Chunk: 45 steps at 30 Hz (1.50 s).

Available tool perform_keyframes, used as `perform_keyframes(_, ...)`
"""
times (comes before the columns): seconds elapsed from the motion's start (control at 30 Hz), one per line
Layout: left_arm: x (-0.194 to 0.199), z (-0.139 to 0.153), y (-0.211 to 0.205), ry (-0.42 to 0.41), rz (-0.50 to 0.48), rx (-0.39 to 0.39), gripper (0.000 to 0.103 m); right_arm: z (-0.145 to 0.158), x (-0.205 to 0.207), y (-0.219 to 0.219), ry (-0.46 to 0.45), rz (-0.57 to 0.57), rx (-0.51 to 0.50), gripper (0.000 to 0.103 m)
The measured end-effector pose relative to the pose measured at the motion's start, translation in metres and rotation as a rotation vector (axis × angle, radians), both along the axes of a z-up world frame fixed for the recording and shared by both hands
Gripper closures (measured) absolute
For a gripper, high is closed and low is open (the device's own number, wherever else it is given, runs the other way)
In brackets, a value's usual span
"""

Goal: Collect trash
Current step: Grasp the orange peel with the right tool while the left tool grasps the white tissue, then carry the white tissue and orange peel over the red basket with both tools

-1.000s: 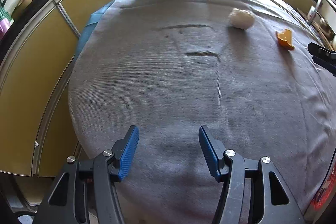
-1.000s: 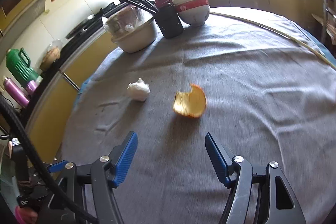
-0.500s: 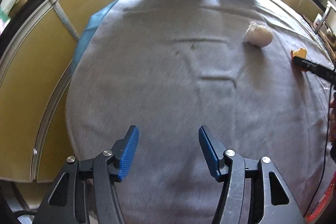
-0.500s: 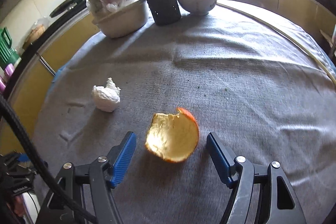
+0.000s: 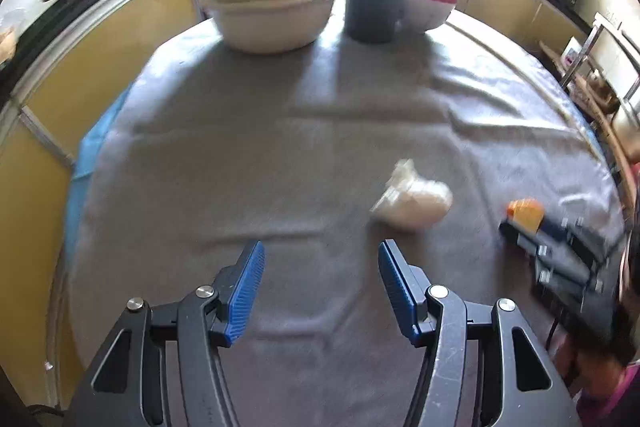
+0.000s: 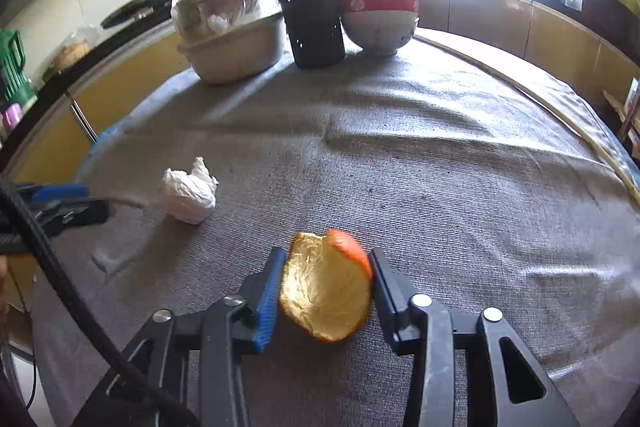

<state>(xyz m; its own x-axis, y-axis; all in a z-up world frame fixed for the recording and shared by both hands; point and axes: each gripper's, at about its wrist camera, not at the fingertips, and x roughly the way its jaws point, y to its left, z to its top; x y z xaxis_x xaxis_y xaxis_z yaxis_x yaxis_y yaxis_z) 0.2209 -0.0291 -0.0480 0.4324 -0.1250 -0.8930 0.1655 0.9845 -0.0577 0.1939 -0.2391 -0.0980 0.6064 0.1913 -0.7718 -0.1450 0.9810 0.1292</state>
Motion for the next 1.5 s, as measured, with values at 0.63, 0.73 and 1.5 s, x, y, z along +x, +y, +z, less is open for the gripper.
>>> perform_keyframes(0.63, 0.037, -0.022, -0.064, 0.019, -0.114, -0.211, 0.070, 0.008, -0.039, -0.037, -0.006, -0.061, 0.188, 0.064)
perform_keyframes(0.73, 0.025, -0.019, -0.064, 0.015, -0.117, -0.201, 0.072, 0.015, -0.047, -0.039, -0.018, -0.067, 0.206, 0.064)
perform_keyframes(1.5, -0.166, 0.067, -0.047, -0.162, -0.196, -0.116, 0.072, 0.113, -0.210, -0.048, -0.224, -0.129, 0.228, 0.064)
